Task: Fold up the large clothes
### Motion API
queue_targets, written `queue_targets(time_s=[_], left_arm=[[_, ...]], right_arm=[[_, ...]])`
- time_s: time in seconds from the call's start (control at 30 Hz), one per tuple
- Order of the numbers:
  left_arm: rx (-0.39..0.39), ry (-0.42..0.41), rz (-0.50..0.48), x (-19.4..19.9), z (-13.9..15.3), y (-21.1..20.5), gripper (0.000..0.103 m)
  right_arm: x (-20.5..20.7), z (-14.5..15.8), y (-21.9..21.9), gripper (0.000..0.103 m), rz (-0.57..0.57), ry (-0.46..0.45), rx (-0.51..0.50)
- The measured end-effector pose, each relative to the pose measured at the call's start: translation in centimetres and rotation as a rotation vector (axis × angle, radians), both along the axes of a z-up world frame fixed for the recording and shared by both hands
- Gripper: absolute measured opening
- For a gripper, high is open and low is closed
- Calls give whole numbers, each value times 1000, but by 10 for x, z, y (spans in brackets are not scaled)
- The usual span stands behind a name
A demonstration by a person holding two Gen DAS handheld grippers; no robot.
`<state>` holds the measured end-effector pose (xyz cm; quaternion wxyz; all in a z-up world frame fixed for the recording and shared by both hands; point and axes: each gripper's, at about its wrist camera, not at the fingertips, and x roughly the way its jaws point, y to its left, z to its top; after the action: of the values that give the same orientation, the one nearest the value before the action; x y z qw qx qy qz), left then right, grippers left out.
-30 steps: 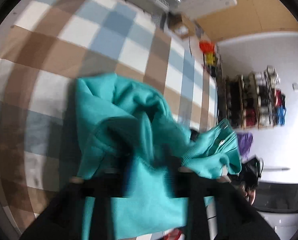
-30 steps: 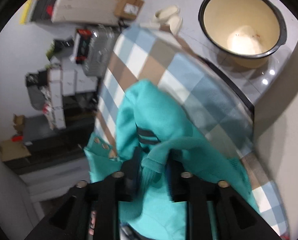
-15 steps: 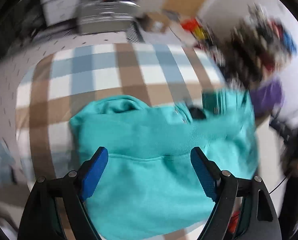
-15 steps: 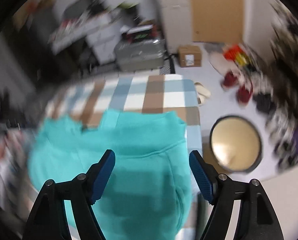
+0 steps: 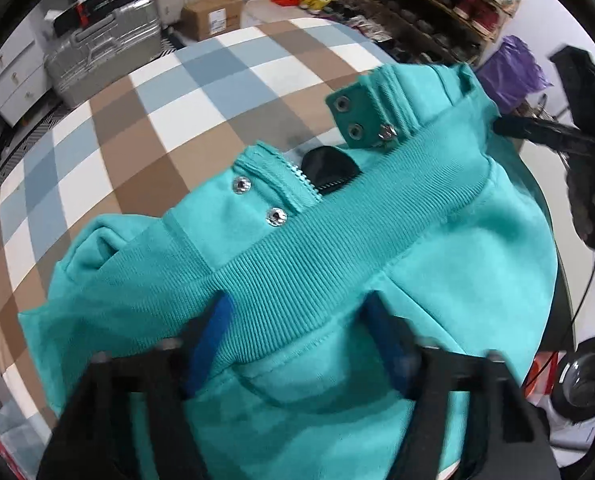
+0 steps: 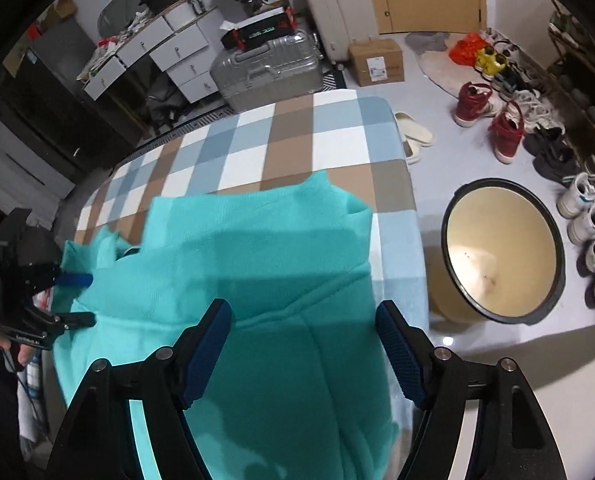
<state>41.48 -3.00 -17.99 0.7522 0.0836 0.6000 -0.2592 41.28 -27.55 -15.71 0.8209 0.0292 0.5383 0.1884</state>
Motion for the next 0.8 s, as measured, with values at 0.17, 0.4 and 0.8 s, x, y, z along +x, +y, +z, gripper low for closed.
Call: queue_targets(time_s=[0.17, 0.4, 0.8], left_arm=[[82, -60, 24, -18, 5, -18, 16], [77, -161, 84, -19, 38, -18, 7], [104, -165, 197, 9, 9, -7, 37]], right_arm=[[-6, 0, 1, 26, -22, -37, 1], [-23, 34, -6, 4, -89, -200, -13], [18, -2, -5, 6, -245, -130, -71]])
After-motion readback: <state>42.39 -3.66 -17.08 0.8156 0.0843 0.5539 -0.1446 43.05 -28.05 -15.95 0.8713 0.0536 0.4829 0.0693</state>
